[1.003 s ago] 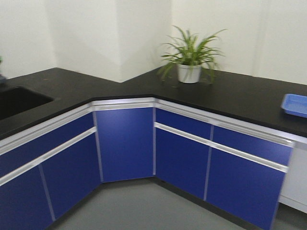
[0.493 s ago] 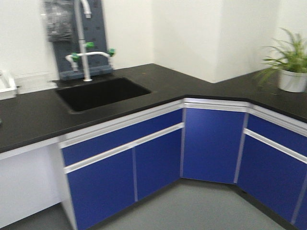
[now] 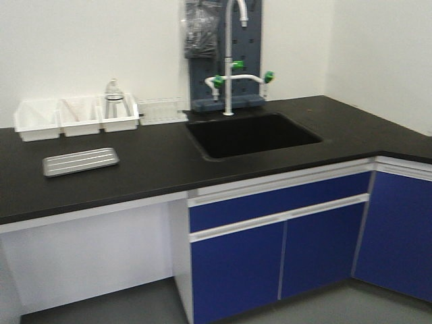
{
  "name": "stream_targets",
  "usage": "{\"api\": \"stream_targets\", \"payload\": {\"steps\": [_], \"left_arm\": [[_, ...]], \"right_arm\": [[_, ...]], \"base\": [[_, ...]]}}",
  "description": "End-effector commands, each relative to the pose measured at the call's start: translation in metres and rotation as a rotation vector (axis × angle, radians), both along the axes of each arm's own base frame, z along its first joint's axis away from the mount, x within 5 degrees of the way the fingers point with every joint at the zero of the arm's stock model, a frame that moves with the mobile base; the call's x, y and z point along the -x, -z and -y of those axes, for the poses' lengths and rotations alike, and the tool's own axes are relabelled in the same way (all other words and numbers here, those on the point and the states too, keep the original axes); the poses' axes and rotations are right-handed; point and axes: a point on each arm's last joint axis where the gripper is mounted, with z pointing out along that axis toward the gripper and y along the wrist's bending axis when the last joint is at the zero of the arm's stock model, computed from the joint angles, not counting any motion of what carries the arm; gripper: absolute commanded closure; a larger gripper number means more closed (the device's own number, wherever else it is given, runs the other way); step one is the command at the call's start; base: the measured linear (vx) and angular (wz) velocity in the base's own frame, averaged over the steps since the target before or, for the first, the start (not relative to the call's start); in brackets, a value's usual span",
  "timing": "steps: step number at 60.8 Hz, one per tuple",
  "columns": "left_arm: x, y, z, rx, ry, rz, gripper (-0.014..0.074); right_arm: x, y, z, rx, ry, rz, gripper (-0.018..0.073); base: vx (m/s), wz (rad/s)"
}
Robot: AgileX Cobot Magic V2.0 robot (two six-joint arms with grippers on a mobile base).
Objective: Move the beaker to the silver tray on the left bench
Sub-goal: 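Turn and drive the base to the bench with the silver tray, then approach the silver tray, keeping the beaker held in the right gripper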
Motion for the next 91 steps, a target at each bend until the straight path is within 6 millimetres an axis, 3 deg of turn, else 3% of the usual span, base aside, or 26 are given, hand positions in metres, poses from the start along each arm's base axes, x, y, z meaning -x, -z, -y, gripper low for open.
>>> {"api": "stream_targets", "payload": {"steps": [1,91], "left_arm": [[-0.0018,-0.0003,0.0008,0.005,0.01,0.063,0.0595],[-0.0018,-0.0003,0.0008,0.005,0.01,0.063,0.0595]], "right_arm": [[-0.0009,-0.0173,-0.0018,-0.015,-0.023,0.102,0.057],[-0.0009,-0.0173,-0.0018,-0.015,-0.023,0.102,0.057]], "base": [[0.18,0.44],[0.35,0.24]]}}
